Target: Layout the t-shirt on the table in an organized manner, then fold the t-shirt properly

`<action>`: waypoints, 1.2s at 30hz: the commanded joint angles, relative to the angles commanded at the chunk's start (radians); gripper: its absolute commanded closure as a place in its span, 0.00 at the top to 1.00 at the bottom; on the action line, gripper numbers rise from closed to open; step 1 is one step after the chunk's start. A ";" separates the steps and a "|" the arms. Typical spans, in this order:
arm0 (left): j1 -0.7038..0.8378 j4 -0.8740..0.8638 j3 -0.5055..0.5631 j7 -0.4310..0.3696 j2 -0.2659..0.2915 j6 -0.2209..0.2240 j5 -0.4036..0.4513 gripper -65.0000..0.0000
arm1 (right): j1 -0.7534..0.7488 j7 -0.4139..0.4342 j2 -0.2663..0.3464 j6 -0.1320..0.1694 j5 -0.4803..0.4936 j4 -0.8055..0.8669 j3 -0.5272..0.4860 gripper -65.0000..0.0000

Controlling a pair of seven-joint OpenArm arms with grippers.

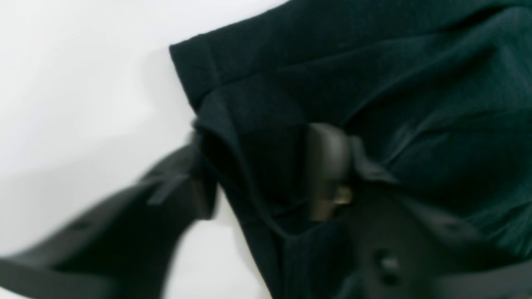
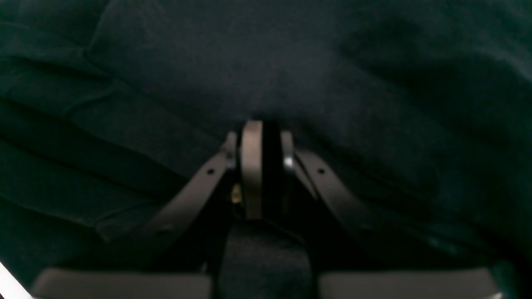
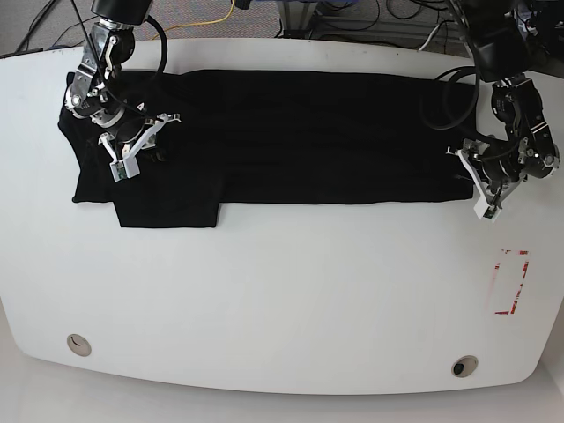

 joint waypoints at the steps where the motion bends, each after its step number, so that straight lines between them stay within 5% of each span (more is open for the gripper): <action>1: 0.000 0.000 0.000 0.000 0.000 0.000 0.000 0.09 | 0.000 0.000 0.000 0.000 0.000 0.000 0.000 0.09; 4: -0.002 0.002 0.000 0.000 0.000 0.000 0.000 0.00 | 0.000 0.000 0.000 0.000 0.000 0.000 0.000 0.09; 36: 0.118 0.239 -0.008 0.049 -0.061 0.000 -0.003 0.01 | 0.000 0.000 0.000 0.000 0.000 0.000 0.000 0.09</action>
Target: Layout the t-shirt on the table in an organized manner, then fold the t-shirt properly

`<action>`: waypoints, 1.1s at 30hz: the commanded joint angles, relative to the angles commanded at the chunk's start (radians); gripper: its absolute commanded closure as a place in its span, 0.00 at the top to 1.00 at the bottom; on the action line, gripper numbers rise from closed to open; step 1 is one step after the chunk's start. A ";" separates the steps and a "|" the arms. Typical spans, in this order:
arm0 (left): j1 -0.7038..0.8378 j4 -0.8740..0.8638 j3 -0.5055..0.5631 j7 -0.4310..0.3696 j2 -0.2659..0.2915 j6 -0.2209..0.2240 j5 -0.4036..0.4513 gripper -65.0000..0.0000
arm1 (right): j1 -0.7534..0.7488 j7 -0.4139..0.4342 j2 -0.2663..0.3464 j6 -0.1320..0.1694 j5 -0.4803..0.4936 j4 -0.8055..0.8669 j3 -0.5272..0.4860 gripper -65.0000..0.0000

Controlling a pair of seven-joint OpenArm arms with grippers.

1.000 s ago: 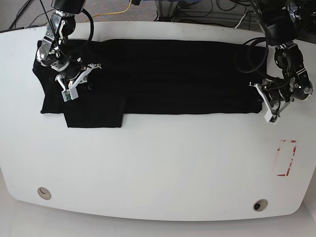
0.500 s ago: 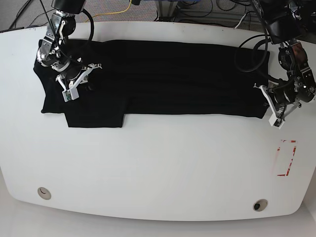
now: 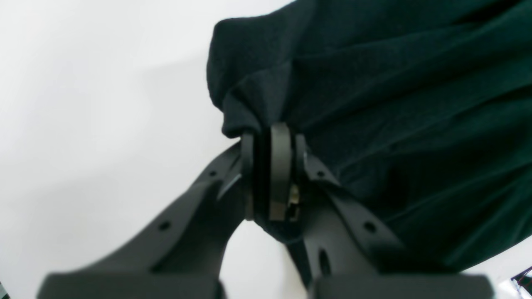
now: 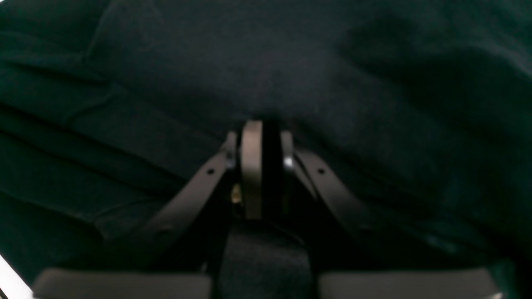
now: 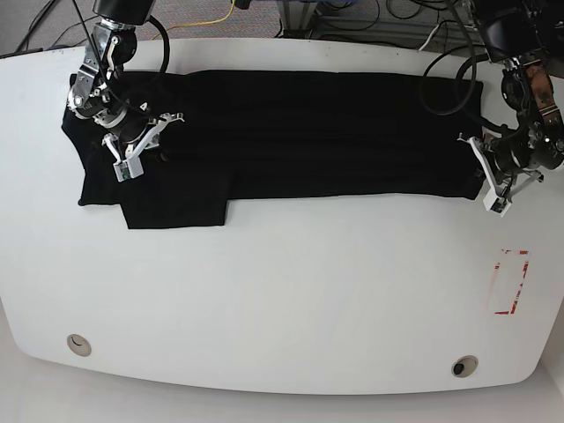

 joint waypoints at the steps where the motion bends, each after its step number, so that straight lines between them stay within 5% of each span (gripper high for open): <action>1: 0.003 0.000 0.000 0.000 -0.002 0.000 0.000 0.01 | 0.000 0.000 0.000 0.000 0.000 0.000 0.000 0.09; 10: 0.023 0.017 -0.008 0.000 -0.014 0.000 -0.002 0.32 | 0.002 0.000 0.000 0.000 0.000 0.000 0.000 0.09; 33: -0.015 0.025 -0.035 0.031 -0.012 0.000 0.003 0.33 | 0.008 -0.002 -0.002 0.000 0.000 0.000 0.000 0.09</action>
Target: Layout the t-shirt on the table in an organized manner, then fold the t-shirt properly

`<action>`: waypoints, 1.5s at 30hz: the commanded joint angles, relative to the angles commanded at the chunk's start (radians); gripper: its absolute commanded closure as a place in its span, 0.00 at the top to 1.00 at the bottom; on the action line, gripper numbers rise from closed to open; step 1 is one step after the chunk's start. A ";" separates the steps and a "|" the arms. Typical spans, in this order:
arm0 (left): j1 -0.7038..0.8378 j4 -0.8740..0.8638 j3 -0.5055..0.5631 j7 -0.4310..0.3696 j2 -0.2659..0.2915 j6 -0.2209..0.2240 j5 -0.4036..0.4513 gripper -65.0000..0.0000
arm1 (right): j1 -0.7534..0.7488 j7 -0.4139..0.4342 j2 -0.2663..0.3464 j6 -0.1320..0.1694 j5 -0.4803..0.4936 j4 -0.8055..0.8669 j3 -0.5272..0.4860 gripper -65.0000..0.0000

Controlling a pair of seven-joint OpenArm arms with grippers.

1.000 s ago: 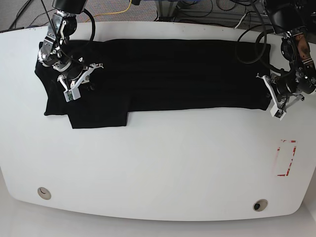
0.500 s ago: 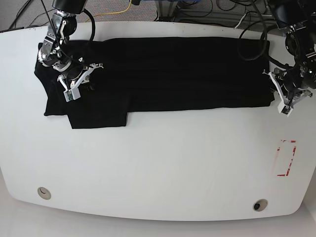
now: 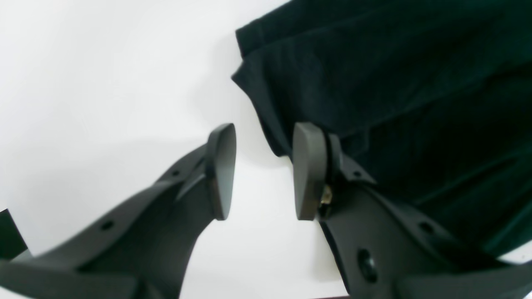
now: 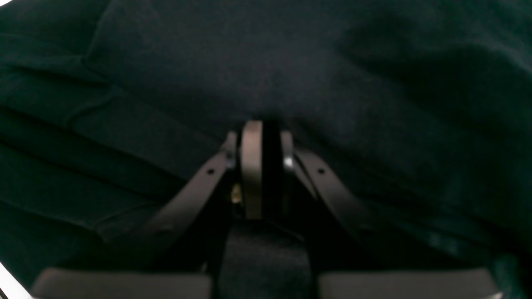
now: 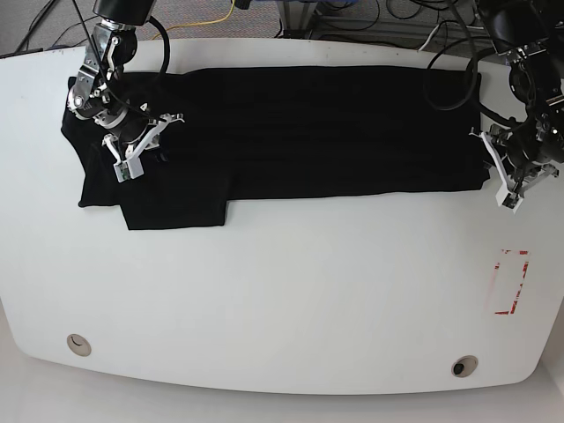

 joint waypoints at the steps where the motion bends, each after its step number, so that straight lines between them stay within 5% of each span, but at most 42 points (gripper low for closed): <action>1: -0.005 -0.011 0.000 0.000 0.000 0.000 0.000 0.33 | 0.000 0.000 0.000 0.000 0.000 0.000 0.000 0.09; 7: -0.044 -0.092 0.000 -0.002 0.000 0.000 0.000 0.35 | 0.000 0.000 0.000 0.000 0.000 0.000 0.000 0.09; 14: -0.078 -0.121 0.000 -0.003 0.003 0.000 0.000 0.52 | 0.000 0.000 0.000 0.000 0.002 0.000 0.000 0.09; 45: -0.081 -0.186 0.029 -0.041 0.005 0.000 0.000 0.48 | 0.000 0.000 -0.025 0.000 0.000 0.000 0.000 0.09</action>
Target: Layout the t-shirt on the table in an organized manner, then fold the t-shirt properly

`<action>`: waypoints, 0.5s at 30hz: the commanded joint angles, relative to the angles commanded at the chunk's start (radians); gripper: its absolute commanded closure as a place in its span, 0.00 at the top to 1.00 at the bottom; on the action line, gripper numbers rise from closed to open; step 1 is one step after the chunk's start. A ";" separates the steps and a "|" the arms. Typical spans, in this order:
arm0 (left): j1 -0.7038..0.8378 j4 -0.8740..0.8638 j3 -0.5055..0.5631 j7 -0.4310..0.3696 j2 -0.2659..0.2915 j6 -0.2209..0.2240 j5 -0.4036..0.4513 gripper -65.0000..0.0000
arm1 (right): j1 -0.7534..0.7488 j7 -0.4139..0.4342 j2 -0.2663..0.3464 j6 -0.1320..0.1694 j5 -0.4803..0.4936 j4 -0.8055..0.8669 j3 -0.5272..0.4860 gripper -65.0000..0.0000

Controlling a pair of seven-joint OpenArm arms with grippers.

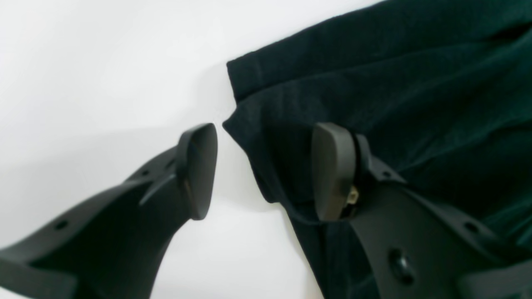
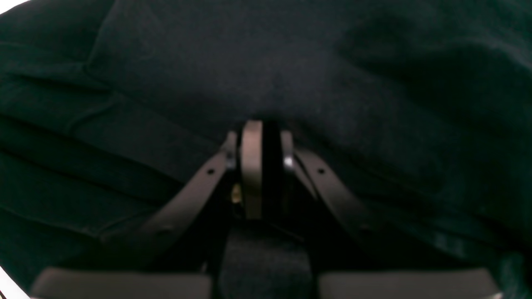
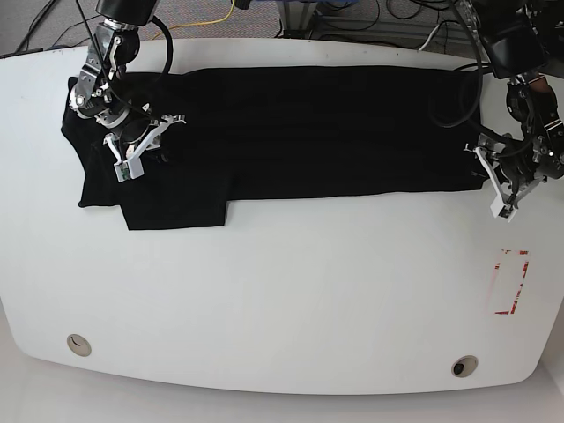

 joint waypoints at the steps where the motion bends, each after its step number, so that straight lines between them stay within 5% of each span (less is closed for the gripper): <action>1: 0.000 0.000 0.000 0.000 0.000 0.000 0.000 0.45 | 0.000 0.000 0.000 0.000 0.000 0.000 0.000 0.09; 15: 0.002 -0.002 0.020 0.000 0.000 0.000 0.000 0.40 | 0.000 0.000 0.002 0.000 0.000 0.000 0.000 0.09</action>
